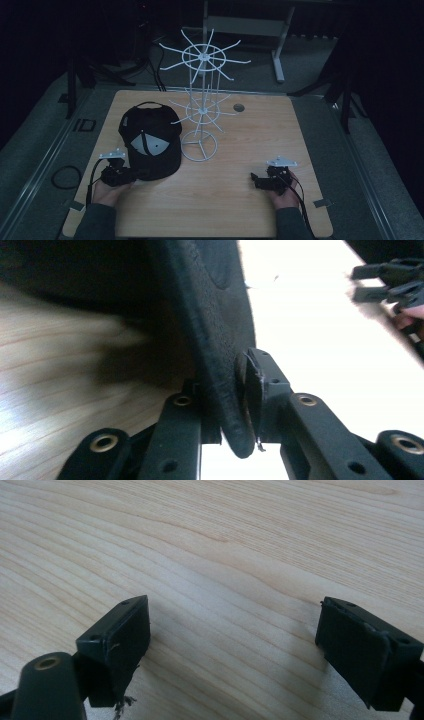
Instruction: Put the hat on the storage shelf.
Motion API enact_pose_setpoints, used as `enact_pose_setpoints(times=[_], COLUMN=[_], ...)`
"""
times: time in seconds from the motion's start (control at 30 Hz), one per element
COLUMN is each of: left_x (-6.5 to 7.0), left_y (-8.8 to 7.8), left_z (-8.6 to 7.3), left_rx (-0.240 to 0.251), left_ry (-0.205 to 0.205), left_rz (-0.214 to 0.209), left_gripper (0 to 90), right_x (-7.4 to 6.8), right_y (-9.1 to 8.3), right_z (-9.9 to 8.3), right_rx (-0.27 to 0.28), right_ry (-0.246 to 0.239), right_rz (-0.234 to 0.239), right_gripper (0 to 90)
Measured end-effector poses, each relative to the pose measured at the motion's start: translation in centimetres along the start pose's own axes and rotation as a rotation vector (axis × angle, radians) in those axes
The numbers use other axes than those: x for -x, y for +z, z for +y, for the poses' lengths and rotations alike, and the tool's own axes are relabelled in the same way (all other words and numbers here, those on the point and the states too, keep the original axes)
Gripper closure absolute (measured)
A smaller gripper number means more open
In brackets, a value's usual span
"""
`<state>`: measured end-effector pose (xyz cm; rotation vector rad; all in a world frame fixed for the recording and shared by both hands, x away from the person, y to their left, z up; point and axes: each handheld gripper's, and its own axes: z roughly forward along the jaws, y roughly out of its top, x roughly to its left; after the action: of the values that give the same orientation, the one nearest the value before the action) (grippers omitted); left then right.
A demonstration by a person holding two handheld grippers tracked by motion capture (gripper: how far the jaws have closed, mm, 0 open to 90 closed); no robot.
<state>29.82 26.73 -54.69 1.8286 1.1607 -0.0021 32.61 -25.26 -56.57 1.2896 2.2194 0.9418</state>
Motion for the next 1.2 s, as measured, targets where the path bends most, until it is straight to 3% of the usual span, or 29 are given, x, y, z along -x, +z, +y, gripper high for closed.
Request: enact_pose_setpoints(times=[0.3,0.43,0.73,1.2], left_x=[0.4,0.9,1.0,1.1], left_y=[-0.3,-0.6,-1.2,-2.9], left_z=[0.1,0.4,0.4,0.5], left_rx=[0.058,0.067,0.100,0.146], left_ry=[-0.094,-0.070,-0.080,-0.078], left_rz=[0.016,0.053,0.109,0.145], left_gripper=[84.9,86.4,86.6,86.6], right_x=[0.0,0.0,0.0,0.0], right_y=[0.0,0.0,0.0,0.0], right_z=[0.0,0.0,0.0,0.0], right_rx=[0.000,0.000,0.000,0.000], right_ry=[0.001,0.001,0.001,0.001], right_rz=[0.000,0.000,0.000,0.000], right_gripper=[13.9,13.9,13.9,14.0])
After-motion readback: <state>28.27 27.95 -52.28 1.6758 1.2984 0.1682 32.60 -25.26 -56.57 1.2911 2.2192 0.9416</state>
